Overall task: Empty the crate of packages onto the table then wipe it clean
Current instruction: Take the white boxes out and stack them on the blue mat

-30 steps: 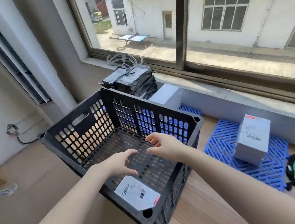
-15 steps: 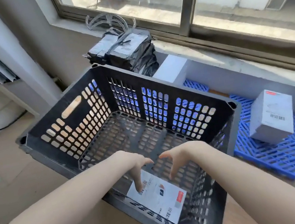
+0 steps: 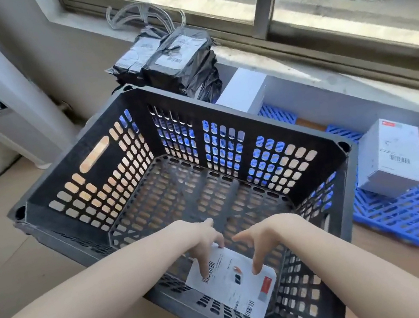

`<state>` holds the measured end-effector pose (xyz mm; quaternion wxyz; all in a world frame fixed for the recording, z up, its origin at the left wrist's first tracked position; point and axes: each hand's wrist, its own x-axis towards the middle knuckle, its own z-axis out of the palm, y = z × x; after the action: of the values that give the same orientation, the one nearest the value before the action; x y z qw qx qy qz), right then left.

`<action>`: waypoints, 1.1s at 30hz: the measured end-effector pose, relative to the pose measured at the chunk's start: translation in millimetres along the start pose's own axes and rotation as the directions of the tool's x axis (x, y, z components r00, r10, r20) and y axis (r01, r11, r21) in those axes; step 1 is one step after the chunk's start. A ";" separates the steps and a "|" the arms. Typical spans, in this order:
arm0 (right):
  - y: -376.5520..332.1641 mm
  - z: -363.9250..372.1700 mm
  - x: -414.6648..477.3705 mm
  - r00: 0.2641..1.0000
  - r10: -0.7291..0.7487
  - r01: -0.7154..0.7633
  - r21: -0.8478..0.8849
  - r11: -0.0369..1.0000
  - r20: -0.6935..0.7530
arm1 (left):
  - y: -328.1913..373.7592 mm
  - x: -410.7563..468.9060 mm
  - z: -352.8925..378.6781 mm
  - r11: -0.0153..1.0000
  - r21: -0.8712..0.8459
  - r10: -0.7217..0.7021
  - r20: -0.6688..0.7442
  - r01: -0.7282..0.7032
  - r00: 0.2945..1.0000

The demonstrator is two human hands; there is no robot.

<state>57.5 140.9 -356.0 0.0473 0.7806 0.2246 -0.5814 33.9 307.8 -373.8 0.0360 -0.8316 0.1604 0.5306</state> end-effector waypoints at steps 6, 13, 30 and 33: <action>-0.5 0.1 -6.4 1.000 -0.018 0.018 0.049 0.999 -0.007 | -7.9 1.4 -2.1 0.983 -0.157 0.087 -0.044 -0.093 0.995; 4.1 -5.5 -9.4 0.996 -0.057 0.069 0.169 0.983 -0.075 | -23.0 -25.4 -20.2 0.911 -0.370 0.114 -0.198 -0.182 0.973; 13.7 -45.0 -62.9 0.704 -0.114 0.603 0.505 0.618 -0.701 | -69.5 -89.6 -37.5 0.311 -0.767 -0.391 -0.642 -0.561 0.660; 20.7 -39.9 -75.7 0.647 -0.075 0.681 0.530 0.505 -0.759 | -57.3 -96.0 -43.4 0.388 -0.679 -0.511 -0.721 -0.623 0.468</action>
<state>84.4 113.4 -276.8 -0.5194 0.7897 0.1264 -0.3012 52.1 374.0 -275.5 -0.5401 -0.8309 -0.1334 0.0105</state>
